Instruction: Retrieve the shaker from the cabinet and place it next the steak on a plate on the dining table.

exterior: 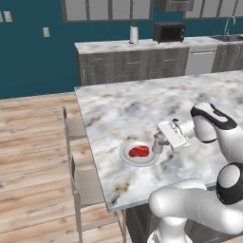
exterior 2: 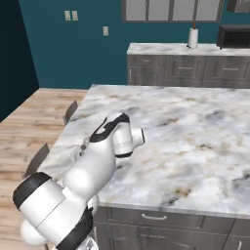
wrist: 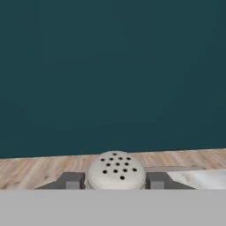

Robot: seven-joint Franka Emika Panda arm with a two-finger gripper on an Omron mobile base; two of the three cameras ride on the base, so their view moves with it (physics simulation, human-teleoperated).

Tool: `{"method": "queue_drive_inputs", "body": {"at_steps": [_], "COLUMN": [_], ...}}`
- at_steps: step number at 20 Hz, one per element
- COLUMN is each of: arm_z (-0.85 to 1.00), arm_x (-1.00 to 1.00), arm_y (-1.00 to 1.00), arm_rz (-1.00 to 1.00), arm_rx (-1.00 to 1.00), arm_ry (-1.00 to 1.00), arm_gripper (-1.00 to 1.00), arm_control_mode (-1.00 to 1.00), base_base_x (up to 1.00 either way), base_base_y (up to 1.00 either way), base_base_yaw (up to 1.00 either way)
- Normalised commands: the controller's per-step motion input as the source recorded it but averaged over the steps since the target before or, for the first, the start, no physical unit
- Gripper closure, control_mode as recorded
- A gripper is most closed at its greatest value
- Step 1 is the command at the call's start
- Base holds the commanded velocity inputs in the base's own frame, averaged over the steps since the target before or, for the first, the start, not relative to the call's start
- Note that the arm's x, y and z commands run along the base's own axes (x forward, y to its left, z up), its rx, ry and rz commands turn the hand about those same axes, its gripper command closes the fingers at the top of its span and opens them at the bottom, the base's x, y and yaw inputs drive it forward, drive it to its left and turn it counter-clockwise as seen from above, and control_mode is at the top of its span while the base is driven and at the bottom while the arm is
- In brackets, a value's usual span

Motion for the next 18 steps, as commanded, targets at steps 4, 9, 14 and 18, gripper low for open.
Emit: {"method": "queue_drive_inputs", "body": {"at_steps": [4, 9, 14, 18], "arm_z": [-0.21, -0.37, -0.43, -0.20], "arm_x": [0.18, -0.03, -0.12, -0.33], "arm_y": [0.00, 0.00, 0.00, 0.01], "arm_rz": [0.00, 0.06, 0.06, 0.00], "arm_rx": [-0.10, 0.01, 0.00, 0.01], "arm_ry": [0.04, 0.00, 0.00, 0.00], "arm_gripper": [1.00, 1.00, 1.00, 1.00], "arm_control_mode": [-1.00, -1.00, -1.00, -1.00], "base_base_x": [0.00, 0.00, 0.00, 0.00], "base_base_y": [0.00, 0.00, 0.00, 0.00], "base_base_yaw": [0.00, 0.00, 0.00, 0.00]}}
